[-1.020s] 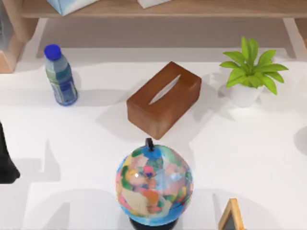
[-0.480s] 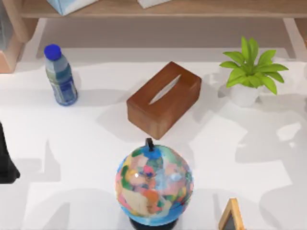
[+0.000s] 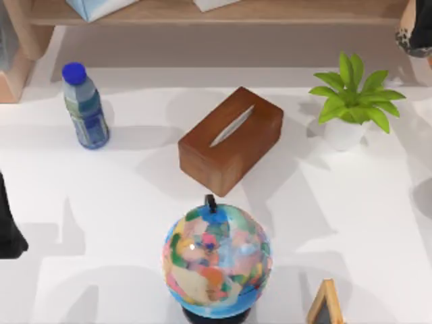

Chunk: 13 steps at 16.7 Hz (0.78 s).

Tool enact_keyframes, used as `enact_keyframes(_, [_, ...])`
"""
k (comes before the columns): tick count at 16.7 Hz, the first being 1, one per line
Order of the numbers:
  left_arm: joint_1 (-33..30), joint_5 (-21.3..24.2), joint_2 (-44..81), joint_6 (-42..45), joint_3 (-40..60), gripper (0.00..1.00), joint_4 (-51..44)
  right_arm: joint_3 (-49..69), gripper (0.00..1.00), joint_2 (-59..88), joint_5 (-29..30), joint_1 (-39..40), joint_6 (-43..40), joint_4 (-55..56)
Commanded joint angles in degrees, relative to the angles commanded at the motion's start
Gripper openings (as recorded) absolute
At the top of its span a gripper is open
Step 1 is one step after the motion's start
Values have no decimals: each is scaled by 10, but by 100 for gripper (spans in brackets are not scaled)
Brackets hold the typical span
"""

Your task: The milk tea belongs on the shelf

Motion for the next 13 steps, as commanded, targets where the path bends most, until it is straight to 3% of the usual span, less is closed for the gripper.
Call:
enact_keyframes(6, [0, 0, 0, 0, 0, 100, 0, 160, 0, 27, 164, 123, 10, -180])
enact_keyframes(13, [0, 0, 0, 0, 0, 100, 0, 308, 0, 77, 313, 197, 11, -338])
